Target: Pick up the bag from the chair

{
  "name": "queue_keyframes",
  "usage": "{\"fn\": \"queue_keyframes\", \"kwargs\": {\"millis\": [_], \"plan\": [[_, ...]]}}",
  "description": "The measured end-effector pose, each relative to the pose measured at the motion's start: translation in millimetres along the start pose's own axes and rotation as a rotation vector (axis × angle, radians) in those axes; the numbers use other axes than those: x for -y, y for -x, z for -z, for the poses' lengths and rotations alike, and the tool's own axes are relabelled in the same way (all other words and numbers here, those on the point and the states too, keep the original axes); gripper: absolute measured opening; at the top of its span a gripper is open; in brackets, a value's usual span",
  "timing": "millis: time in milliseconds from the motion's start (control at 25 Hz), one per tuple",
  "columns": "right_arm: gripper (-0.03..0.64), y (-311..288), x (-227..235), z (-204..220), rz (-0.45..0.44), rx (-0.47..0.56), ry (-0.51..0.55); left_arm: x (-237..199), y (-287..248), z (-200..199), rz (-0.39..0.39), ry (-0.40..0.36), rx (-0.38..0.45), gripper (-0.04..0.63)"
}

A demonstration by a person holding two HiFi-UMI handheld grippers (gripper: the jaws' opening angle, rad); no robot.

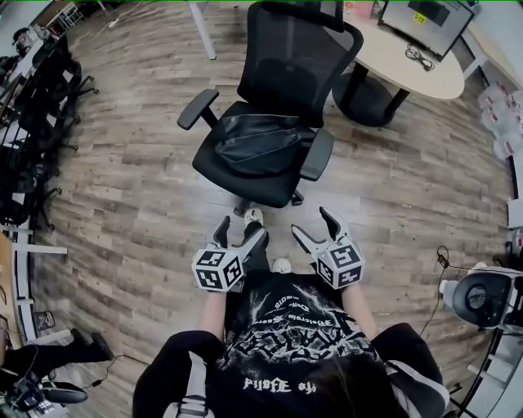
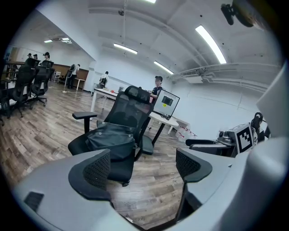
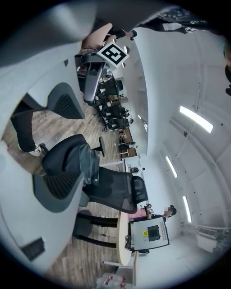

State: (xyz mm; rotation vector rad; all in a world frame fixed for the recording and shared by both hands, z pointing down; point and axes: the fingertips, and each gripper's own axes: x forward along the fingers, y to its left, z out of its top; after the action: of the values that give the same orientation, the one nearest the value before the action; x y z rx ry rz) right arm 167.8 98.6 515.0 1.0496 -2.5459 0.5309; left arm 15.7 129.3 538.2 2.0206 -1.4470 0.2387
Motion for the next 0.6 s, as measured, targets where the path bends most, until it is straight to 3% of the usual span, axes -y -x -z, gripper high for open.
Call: {"fn": "queue_keyframes", "kwargs": {"millis": [320, 600], "plan": [[0.377, -35, 42, -21, 0.078, 0.025, -0.053, -23, -54, -35, 0.050, -0.017, -0.012, 0.460], [0.368, -112, 54, -53, 0.021, -0.026, -0.013, -79, -114, -85, 0.069, -0.006, -0.039, 0.460]]}}
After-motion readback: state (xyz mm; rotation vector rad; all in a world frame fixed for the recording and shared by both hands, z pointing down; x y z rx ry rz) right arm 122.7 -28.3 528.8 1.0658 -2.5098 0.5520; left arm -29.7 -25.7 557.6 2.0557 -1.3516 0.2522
